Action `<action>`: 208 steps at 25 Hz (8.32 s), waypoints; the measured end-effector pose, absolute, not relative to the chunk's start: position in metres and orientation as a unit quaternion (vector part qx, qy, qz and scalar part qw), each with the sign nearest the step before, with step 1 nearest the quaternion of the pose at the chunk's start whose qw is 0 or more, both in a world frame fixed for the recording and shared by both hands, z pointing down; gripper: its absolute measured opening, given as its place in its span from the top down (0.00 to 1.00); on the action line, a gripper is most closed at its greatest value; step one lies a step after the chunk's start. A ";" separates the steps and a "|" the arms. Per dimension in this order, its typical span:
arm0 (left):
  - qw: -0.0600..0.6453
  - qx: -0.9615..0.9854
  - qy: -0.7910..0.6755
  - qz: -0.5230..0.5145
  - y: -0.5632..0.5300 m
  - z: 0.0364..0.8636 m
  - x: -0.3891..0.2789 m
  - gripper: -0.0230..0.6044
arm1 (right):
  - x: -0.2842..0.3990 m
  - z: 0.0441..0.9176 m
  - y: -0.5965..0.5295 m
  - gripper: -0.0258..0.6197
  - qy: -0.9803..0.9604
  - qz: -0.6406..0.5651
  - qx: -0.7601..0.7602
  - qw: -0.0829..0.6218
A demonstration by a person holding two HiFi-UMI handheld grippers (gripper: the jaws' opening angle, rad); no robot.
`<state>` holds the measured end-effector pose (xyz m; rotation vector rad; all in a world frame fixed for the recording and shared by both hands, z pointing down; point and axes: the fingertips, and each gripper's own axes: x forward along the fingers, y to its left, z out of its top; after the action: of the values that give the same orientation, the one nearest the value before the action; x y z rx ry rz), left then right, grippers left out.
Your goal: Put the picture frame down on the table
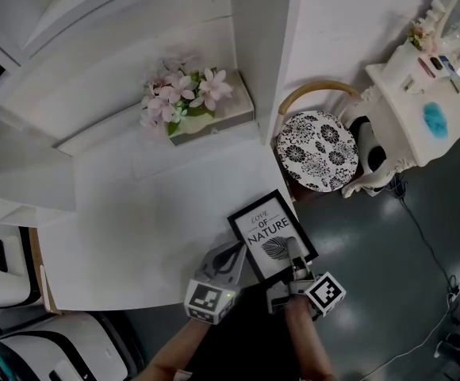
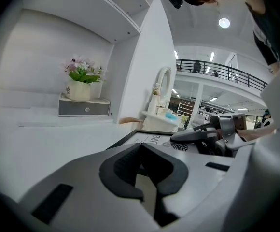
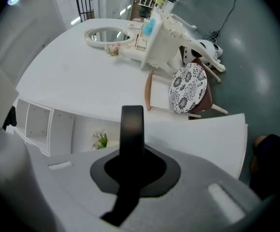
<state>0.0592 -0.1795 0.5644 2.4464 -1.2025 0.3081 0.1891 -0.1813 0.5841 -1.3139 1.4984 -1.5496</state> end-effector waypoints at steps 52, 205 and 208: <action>0.206 0.881 -0.406 0.128 -0.164 0.583 0.057 0.94 | 0.180 0.624 -0.204 0.89 0.506 -0.623 -0.523 0.287; 0.198 0.887 -0.403 0.110 -0.155 0.569 0.064 0.94 | 0.168 0.619 -0.163 0.23 0.413 -0.714 -0.541 0.166; 0.201 0.886 -0.405 0.107 -0.157 0.569 0.064 0.94 | 0.169 0.619 -0.161 0.23 0.405 -0.718 -0.545 0.154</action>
<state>0.0637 -0.1566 0.5695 2.4737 -1.1301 0.2979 0.1686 -0.1607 0.6195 -1.5628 1.1606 -2.0571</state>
